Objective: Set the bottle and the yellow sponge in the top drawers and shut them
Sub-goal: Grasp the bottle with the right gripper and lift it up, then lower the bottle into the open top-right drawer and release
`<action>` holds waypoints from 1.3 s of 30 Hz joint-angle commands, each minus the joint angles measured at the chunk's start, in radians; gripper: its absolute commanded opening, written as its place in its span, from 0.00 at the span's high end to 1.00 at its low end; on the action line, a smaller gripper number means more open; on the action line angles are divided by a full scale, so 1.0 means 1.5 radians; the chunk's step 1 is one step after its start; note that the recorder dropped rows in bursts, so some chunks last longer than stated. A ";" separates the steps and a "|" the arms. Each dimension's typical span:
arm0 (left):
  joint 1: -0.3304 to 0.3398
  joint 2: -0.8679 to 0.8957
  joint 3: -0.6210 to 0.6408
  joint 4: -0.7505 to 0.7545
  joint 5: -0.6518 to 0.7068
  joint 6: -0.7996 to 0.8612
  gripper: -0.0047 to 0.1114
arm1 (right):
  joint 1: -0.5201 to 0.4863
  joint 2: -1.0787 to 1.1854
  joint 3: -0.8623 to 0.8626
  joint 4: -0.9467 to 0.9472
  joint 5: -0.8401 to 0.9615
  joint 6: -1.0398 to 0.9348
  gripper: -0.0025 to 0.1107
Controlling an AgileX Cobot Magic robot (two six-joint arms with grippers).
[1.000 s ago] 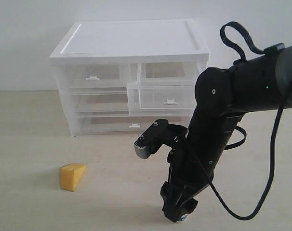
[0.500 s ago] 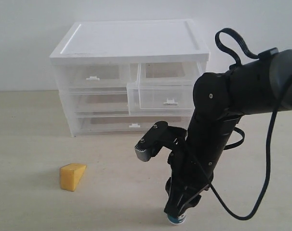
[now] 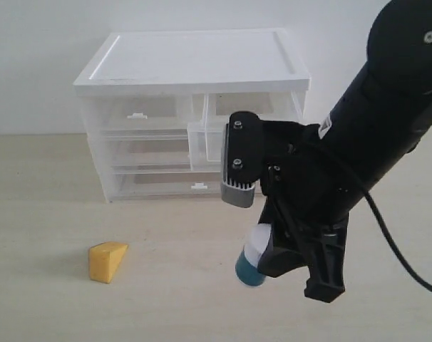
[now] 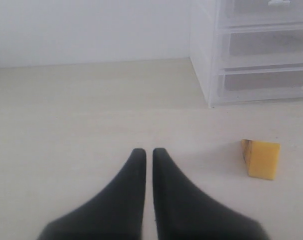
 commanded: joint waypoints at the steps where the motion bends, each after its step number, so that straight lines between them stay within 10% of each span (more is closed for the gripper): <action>1: 0.000 -0.002 0.002 -0.004 -0.007 0.000 0.92 | -0.036 -0.045 -0.003 0.112 -0.003 -0.144 0.98; 17: 0.000 -0.002 0.002 -0.004 -0.007 0.000 0.92 | -0.284 -0.046 -0.004 0.616 0.043 -0.531 0.98; 39: 0.000 -0.002 0.002 -0.004 -0.007 0.000 0.92 | -0.336 0.153 -0.150 0.661 0.024 -0.017 0.98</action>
